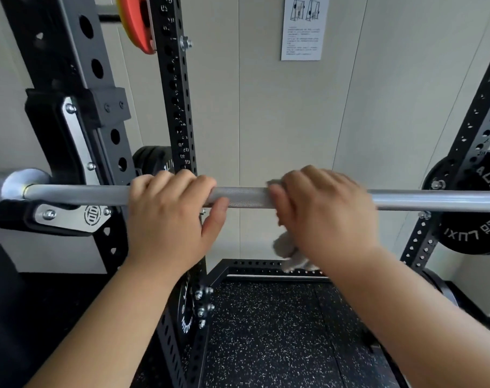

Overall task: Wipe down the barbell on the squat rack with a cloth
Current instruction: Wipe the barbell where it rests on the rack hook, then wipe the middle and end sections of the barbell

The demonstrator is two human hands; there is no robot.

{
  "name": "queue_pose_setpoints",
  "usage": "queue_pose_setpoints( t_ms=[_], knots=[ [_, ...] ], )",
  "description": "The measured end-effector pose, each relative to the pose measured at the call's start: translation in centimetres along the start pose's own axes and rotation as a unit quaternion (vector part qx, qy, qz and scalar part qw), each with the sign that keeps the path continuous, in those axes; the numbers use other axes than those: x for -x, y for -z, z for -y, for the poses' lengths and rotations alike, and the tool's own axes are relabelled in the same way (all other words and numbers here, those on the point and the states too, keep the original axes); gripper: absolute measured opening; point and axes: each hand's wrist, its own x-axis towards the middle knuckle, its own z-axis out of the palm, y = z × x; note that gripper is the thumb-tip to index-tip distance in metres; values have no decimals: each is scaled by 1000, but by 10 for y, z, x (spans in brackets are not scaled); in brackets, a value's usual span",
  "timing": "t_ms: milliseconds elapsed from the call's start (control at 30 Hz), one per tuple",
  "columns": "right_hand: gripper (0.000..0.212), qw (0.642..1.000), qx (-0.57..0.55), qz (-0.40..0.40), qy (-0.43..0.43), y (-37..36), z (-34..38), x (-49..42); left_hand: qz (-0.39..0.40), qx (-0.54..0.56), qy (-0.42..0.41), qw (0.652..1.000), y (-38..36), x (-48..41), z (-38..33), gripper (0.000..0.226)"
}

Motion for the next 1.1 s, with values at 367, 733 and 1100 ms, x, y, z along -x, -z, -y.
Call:
queue_pose_setpoints(
  t_ms=[367,733,1100],
  knots=[
    [49,999,17,34,-32,3,-6,-6,-11,-20,37,999,-6,-7,-5,54],
    [45,998,35,31,-33,6,-18,-3,16,36,11,999,-7,-44,-74,45],
    [46,997,36,49,-50,28,-79,19,110,28,3,994,-8,-62,-141,52]
  ],
)
